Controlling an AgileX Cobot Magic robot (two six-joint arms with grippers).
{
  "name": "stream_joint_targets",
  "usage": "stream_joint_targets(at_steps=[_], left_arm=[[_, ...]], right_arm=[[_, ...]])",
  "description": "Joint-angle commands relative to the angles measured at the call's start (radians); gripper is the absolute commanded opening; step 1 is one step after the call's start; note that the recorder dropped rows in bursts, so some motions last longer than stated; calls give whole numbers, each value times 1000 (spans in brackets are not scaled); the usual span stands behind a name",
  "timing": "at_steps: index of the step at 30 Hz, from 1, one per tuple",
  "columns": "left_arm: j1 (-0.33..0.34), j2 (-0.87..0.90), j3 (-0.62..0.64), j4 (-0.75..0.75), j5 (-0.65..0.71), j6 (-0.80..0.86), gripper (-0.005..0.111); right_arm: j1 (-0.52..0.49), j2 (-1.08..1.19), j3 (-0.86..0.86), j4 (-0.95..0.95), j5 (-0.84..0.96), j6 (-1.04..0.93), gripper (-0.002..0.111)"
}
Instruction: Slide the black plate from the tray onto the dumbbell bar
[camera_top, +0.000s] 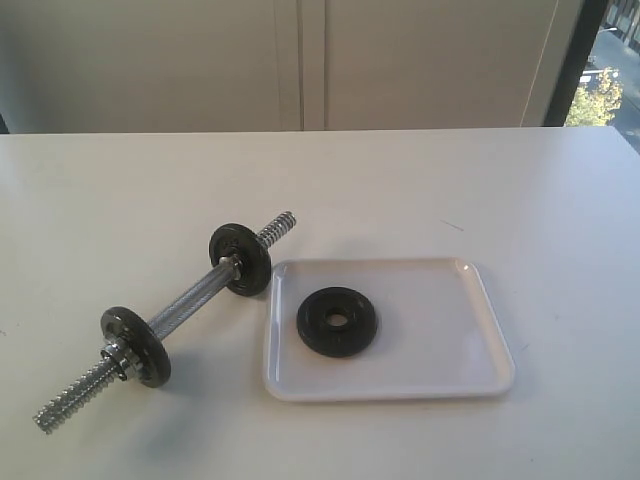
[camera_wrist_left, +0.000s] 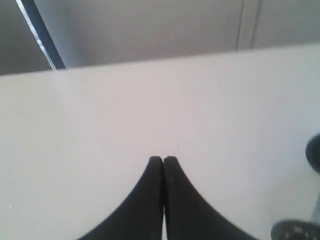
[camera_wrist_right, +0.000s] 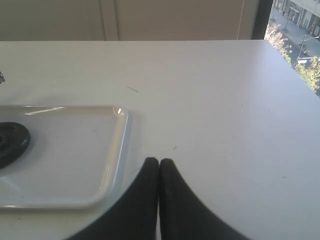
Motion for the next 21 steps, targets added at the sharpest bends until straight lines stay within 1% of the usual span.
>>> stream_joint_targets(at_steps=[1, 3, 5, 7, 10, 13, 16, 21], left_arm=[[-65, 178, -129, -126, 244, 203, 0], [-86, 278, -208, -265, 352, 357, 0], [-92, 379, -294, -415, 468, 502, 0], [-92, 473, -373, -514, 542, 597, 0], [-103, 582, -460, -608, 576, 640, 0], [-140, 671, -530, -624, 564, 663, 0], [-196, 761, -591, -619, 550, 671, 0], [-283, 911, -675, -600, 486, 670, 0]], right_arm=[[-3, -7, 5, -2, -4, -2, 0], [-3, -7, 5, -2, -4, -2, 0], [-3, -7, 5, -2, -4, -2, 0], [-3, -7, 5, -2, -4, -2, 0], [-3, -7, 5, -2, -4, -2, 0], [-3, -7, 5, -2, -4, -2, 0], [-3, -7, 5, -2, -4, -2, 0], [-3, -7, 5, -2, -4, -2, 0]])
